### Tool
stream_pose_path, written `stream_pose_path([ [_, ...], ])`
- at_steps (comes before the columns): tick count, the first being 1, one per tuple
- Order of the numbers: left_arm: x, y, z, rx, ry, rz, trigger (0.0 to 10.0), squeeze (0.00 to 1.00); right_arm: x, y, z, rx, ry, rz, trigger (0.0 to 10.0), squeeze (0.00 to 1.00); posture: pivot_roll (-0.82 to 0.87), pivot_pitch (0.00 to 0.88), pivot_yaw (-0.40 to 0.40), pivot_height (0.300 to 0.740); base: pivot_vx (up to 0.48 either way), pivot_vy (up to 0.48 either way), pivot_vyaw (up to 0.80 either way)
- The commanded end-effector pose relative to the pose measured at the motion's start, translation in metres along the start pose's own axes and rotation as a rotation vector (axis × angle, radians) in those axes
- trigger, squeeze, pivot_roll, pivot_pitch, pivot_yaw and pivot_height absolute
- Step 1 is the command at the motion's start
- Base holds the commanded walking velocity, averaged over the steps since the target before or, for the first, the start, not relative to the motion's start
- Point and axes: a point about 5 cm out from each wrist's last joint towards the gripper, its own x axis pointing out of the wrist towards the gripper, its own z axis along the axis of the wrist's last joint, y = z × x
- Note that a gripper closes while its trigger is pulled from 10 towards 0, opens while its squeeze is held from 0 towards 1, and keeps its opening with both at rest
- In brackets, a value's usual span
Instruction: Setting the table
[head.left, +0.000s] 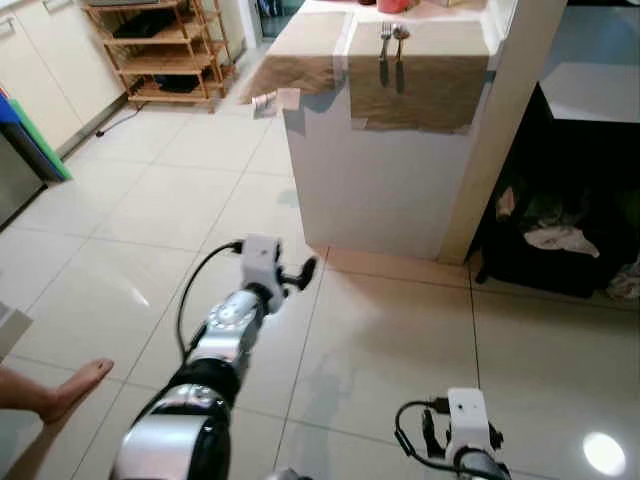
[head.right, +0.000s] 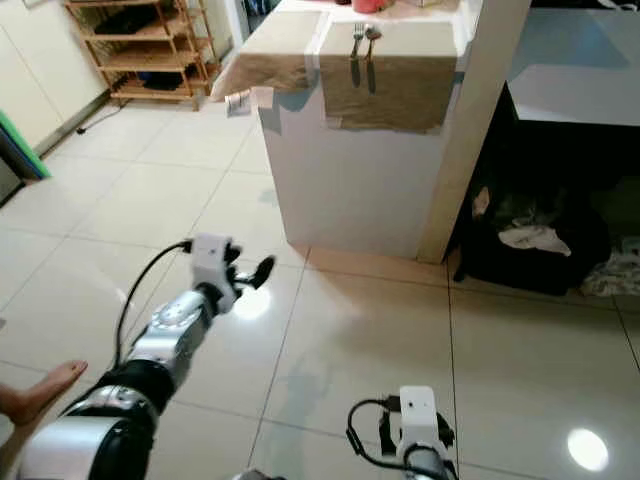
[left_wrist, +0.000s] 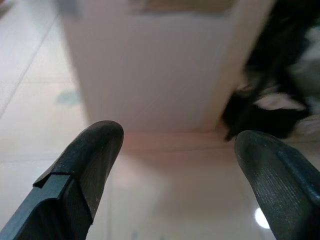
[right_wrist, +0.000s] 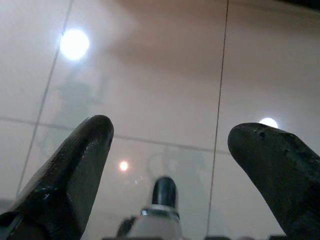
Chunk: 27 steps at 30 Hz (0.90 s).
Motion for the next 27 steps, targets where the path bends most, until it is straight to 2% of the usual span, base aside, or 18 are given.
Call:
stream_pose_path([
  [1,-0.003,0.001,-0.007,0.000,0.024,-0.002,10.0,0.00,0.001,0.001,0.004,-0.002,-0.025,0.004,10.0,0.00,-0.01,0.000,0.115,0.740,0.000,0.000,0.00],
  [2,0.002,-0.004,0.008,0.020,-0.041,-0.014,10.0,0.00,-0.005,-0.037,0.076,0.017,-0.471,-0.042,10.0,0.00,-0.01,0.000,0.108,0.740,0.000,0.000,0.00],
  [3,0.004,-0.005,0.014,0.029,-0.066,-0.018,10.0,0.00,-0.015,-0.047,0.103,0.014,-0.622,-0.047,10.0,0.00,-0.01,0.000,0.107,0.740,0.000,0.000,0.00],
  [4,0.004,-0.005,0.014,0.029,-0.066,-0.018,10.0,0.00,-0.015,-0.047,0.103,0.014,-0.622,-0.047,10.0,0.00,-0.01,0.000,0.107,0.740,0.000,0.000,0.00],
  [5,0.005,-0.006,0.024,0.047,-0.108,-0.021,10.0,0.00,-0.030,-0.050,0.132,0.003,-0.759,-0.049,10.0,0.00,-0.01,0.000,0.104,0.740,0.000,0.000,0.00],
  [11,0.003,-0.008,0.028,0.050,-0.136,-0.023,10.0,0.00,-0.044,-0.048,0.167,-0.018,-0.883,-0.042,10.0,0.00,-0.01,0.000,0.092,0.740,0.000,0.000,0.00],
  [12,0.001,-0.009,0.027,0.056,-0.142,-0.014,10.0,0.00,-0.051,-0.050,0.176,-0.024,-0.908,-0.046,10.0,0.00,-0.01,0.000,0.086,0.740,0.000,0.000,0.00],
  [13,0.001,-0.009,0.027,0.056,-0.142,-0.014,10.0,0.00,-0.051,-0.050,0.176,-0.024,-0.908,-0.046,10.0,0.00,-0.01,0.000,0.086,0.740,0.000,0.000,0.00],
  [14,-0.001,-0.009,0.030,0.040,-0.165,-0.010,10.0,0.00,-0.060,-0.054,0.181,-0.014,-0.920,-0.050,10.0,0.00,-0.01,0.000,0.083,0.740,0.000,0.000,0.00],
  [19,-0.007,-0.012,0.044,0.104,-0.239,-0.022,10.0,0.00,-0.069,-0.052,0.184,0.006,-0.923,-0.045,10.0,0.00,0.00,0.000,0.080,0.740,0.000,0.000,0.00],
  [21,-0.009,-0.015,0.052,0.097,-0.282,-0.024,10.0,0.00,-0.073,-0.042,0.185,0.033,-0.934,-0.009,10.0,0.00,-0.01,0.000,0.082,0.740,0.000,0.000,0.00],
  [22,-0.009,-0.015,0.052,0.097,-0.282,-0.024,10.0,0.00,-0.073,-0.042,0.185,0.033,-0.934,-0.009,10.0,0.00,-0.01,0.000,0.082,0.740,0.000,0.000,0.00],
  [23,-0.010,-0.017,0.053,0.097,-0.284,-0.032,10.0,0.00,-0.074,-0.036,0.184,0.060,-0.922,0.021,10.0,0.00,0.00,0.000,0.086,0.740,0.000,0.000,0.00],
  [25,-0.011,-0.022,0.055,0.163,-0.301,-0.072,10.0,0.00,-0.075,-0.024,0.183,0.060,-0.913,0.108,10.0,0.00,-0.01,0.000,0.092,0.740,0.000,0.000,0.00],
  [27,-0.009,-0.028,0.057,0.160,-0.295,-0.106,10.0,0.00,-0.074,-0.015,0.182,0.075,-0.904,0.174,10.0,0.00,-0.01,0.000,0.096,0.740,0.000,0.000,0.00],
])
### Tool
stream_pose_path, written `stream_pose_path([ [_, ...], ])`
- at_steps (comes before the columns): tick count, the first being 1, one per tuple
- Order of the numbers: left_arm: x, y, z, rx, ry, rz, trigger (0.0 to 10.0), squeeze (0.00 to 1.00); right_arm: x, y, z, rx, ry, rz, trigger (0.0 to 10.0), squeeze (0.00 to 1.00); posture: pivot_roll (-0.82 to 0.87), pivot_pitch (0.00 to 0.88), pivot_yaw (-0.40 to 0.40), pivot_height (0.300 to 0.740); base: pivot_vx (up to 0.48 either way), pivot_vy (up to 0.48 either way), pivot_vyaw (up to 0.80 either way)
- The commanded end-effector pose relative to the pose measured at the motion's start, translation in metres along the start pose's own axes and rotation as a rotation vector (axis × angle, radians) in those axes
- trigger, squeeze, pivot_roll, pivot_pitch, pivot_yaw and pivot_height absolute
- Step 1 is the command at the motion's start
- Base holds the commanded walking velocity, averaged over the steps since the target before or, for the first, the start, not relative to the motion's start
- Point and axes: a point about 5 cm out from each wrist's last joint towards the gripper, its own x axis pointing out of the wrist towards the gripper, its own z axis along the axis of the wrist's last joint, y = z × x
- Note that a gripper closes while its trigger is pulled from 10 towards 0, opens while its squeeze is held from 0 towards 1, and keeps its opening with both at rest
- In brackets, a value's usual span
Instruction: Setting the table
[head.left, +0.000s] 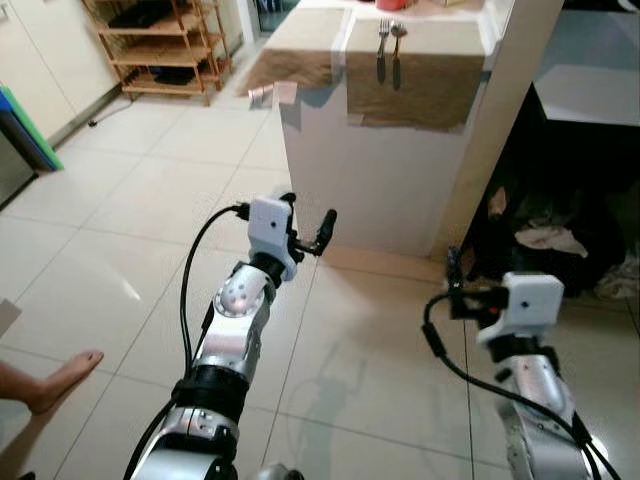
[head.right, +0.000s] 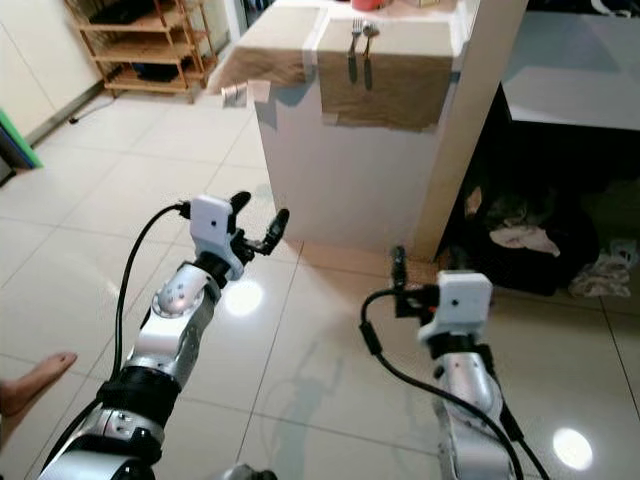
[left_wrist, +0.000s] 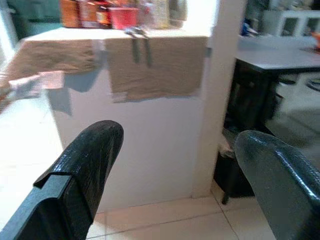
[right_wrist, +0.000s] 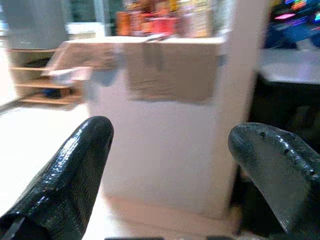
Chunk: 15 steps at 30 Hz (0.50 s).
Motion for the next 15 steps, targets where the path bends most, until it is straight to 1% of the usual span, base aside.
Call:
stream_pose_path([
  [1,0.002,-0.005,0.004,0.024,-0.002,-0.050,10.0,0.00,0.002,0.009,0.001,0.039,0.003,0.052,10.0,0.00,-0.01,0.000,0.100,0.740,0.000,0.000,0.00],
  [3,0.004,-0.011,0.007,0.047,0.013,-0.099,10.0,0.00,0.008,0.015,0.001,0.045,0.008,0.095,10.0,0.00,-0.02,0.000,0.101,0.740,0.000,0.000,0.00],
  [5,0.004,-0.015,0.008,0.043,0.031,-0.140,10.0,0.00,0.013,0.020,0.007,0.049,-0.009,0.117,10.0,0.00,-0.01,0.000,0.098,0.740,0.000,0.000,0.00],
  [7,0.004,-0.021,0.013,0.030,0.022,-0.199,10.0,0.00,0.017,0.023,0.016,0.060,-0.032,0.133,10.0,0.00,-0.01,0.000,0.090,0.740,0.000,0.000,0.00],
  [10,0.007,-0.021,0.017,0.022,0.013,-0.185,10.0,0.00,0.018,0.025,0.020,0.067,-0.036,0.166,10.0,0.00,-0.01,0.000,0.087,0.740,0.000,0.000,0.00],
  [14,0.008,-0.019,0.017,0.018,0.031,-0.162,10.0,0.00,0.018,0.024,0.020,0.064,-0.031,0.168,10.0,0.00,-0.01,0.000,0.087,0.740,0.000,0.000,0.00],
  [15,0.008,-0.019,0.016,0.002,0.033,-0.157,10.0,0.00,0.018,0.024,0.020,0.059,-0.034,0.162,10.0,0.00,-0.01,0.000,0.090,0.740,0.000,0.000,0.00],
])
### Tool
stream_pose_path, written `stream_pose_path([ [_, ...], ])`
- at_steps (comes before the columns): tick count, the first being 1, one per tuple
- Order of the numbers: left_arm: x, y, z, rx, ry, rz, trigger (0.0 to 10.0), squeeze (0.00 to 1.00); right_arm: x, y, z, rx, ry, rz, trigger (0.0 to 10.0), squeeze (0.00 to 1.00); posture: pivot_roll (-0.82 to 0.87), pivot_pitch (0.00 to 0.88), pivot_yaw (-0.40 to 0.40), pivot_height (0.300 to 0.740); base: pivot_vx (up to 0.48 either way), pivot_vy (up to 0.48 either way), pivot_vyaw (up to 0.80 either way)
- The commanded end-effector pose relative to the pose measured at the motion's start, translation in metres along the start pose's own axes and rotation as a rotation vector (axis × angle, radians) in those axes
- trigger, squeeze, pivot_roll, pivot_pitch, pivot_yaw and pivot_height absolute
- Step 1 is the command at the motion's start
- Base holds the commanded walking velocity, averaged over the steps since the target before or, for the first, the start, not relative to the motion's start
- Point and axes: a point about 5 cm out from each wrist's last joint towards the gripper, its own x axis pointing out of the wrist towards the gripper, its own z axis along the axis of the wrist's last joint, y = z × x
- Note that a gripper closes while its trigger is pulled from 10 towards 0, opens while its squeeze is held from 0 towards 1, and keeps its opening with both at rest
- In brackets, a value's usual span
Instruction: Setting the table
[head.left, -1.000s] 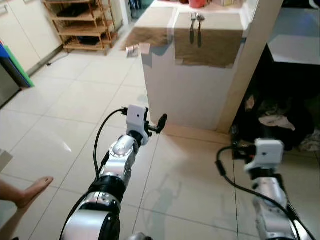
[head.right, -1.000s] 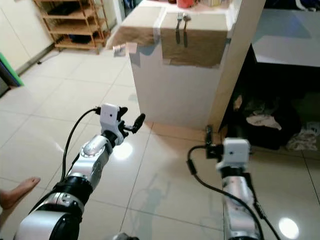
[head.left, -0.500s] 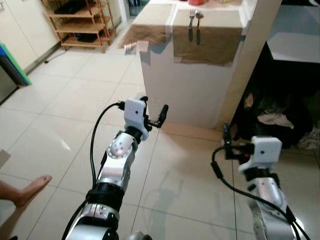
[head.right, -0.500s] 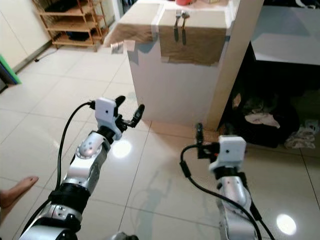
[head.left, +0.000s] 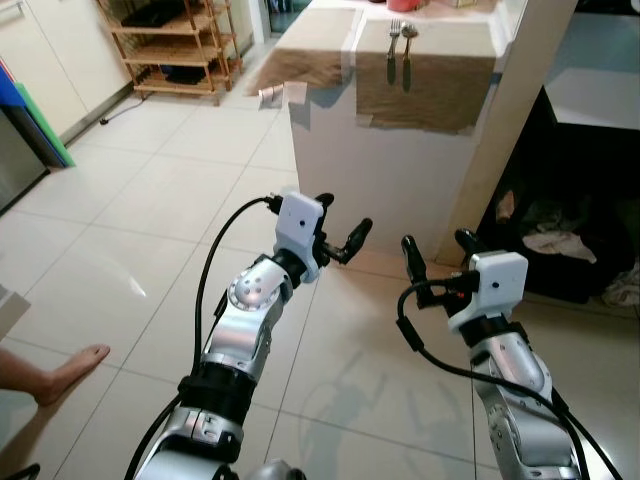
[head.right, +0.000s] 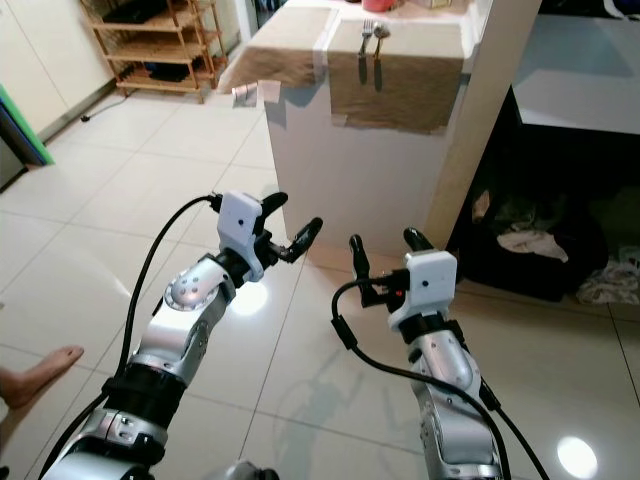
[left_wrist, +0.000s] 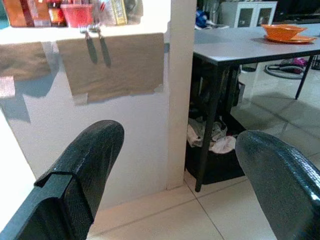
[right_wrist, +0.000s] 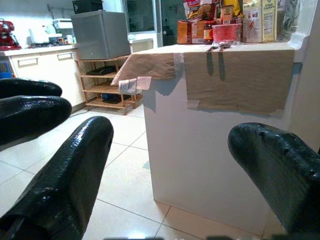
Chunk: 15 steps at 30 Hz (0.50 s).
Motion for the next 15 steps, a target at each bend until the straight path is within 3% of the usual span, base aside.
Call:
stream_pose_path([
  [1,0.000,0.002,0.003,-0.013,0.002,0.008,10.0,0.00,0.001,0.000,0.006,0.001,-0.022,-0.014,10.0,0.00,-0.02,0.000,0.094,0.740,0.000,0.000,0.00],
  [6,-0.002,0.008,0.002,-0.013,0.012,0.051,10.0,0.00,-0.006,-0.009,0.012,0.004,-0.045,-0.098,10.0,0.00,-0.02,0.000,0.101,0.740,0.000,0.000,0.00],
  [10,-0.005,0.012,0.000,0.006,0.018,0.048,10.0,0.00,-0.018,-0.011,0.002,-0.006,0.000,-0.120,10.0,0.00,-0.03,0.000,0.105,0.740,0.000,0.000,0.00],
  [13,-0.014,0.019,-0.007,0.001,0.039,0.047,10.0,0.00,-0.024,-0.011,-0.003,-0.006,0.020,-0.136,10.0,0.00,-0.04,0.000,0.104,0.740,0.000,0.000,0.00],
  [14,-0.024,0.031,-0.013,-0.006,0.065,0.095,10.0,0.00,-0.035,-0.016,-0.008,-0.005,0.041,-0.171,10.0,0.00,-0.04,0.000,0.104,0.740,0.000,0.000,0.00],
  [15,-0.024,0.031,-0.013,-0.006,0.065,0.095,10.0,0.00,-0.035,-0.016,-0.008,-0.005,0.041,-0.171,10.0,0.00,-0.04,0.000,0.104,0.740,0.000,0.000,0.00],
])
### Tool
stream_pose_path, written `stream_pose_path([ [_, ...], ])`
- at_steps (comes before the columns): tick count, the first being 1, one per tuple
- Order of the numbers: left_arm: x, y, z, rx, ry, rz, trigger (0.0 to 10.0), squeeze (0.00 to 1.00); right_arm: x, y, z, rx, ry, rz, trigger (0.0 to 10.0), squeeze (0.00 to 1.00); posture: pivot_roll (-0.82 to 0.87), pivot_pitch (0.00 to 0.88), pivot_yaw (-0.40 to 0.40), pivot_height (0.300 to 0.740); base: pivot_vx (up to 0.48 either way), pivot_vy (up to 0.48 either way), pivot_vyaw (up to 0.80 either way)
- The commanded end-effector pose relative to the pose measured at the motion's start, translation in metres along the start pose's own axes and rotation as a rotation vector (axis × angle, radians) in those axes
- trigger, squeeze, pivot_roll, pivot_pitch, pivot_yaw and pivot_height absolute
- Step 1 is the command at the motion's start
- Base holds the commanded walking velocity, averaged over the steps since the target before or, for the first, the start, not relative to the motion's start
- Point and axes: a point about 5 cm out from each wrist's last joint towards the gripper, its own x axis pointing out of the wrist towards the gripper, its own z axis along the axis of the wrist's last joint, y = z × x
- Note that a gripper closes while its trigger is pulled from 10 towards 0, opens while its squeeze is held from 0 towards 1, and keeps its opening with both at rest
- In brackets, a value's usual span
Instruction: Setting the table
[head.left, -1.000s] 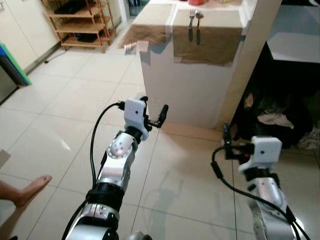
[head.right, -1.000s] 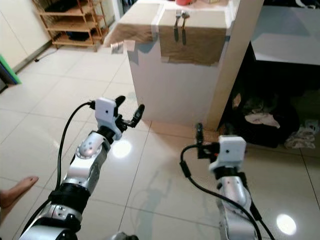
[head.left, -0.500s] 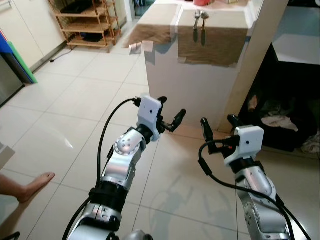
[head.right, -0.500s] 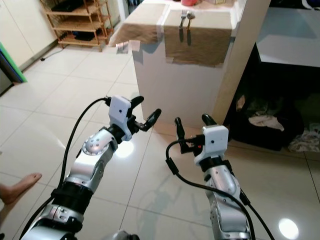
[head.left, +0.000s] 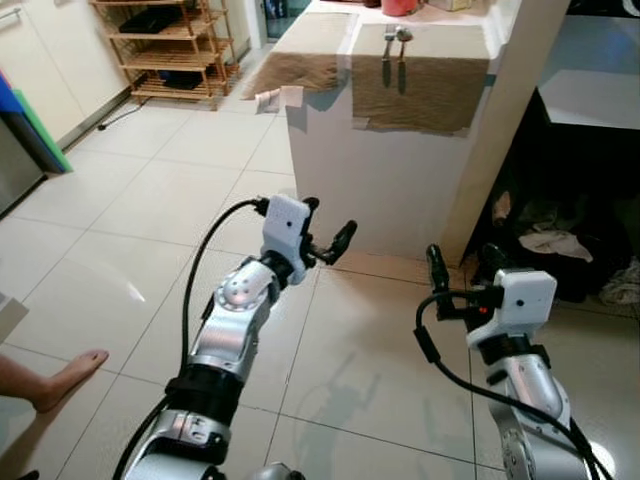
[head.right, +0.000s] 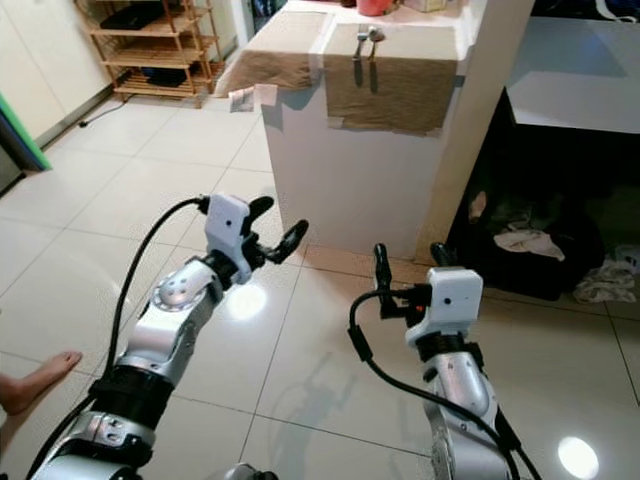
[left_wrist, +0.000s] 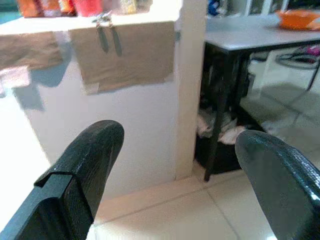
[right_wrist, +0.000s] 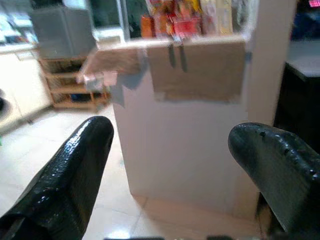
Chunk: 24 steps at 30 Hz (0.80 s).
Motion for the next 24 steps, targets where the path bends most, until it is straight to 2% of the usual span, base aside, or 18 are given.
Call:
stream_pose_path([
  [1,-0.012,0.021,-0.008,-0.035,0.025,0.104,10.0,0.00,-0.009,-0.009,-0.003,-0.005,0.007,-0.062,10.0,0.00,-0.04,0.000,0.105,0.740,0.000,0.000,0.00],
  [5,-0.015,0.028,-0.009,-0.049,0.020,0.174,10.0,0.00,-0.014,-0.016,-0.006,-0.008,0.016,-0.111,10.0,0.00,-0.04,0.000,0.103,0.740,0.000,0.000,0.00],
  [8,-0.009,0.019,-0.005,-0.096,-0.010,0.189,10.0,0.00,-0.010,-0.019,-0.007,-0.010,0.017,-0.131,10.0,0.00,-0.03,0.000,0.096,0.740,0.000,0.000,0.00],
  [9,-0.008,0.015,-0.005,-0.071,-0.006,0.176,10.0,0.00,-0.007,-0.017,-0.005,-0.007,0.010,-0.122,10.0,0.00,-0.03,0.000,0.094,0.740,0.000,0.000,0.00],
  [15,-0.004,0.007,-0.002,-0.039,-0.023,0.134,10.0,0.00,0.001,-0.014,-0.002,-0.013,-0.006,-0.093,10.0,0.00,-0.03,0.000,0.088,0.740,0.000,0.000,0.00],
  [24,0.009,-0.006,0.012,-0.047,-0.085,0.097,10.0,0.00,0.014,-0.015,0.004,-0.076,-0.044,-0.088,10.0,0.00,-0.02,0.000,0.082,0.740,0.395,0.142,0.00],
])
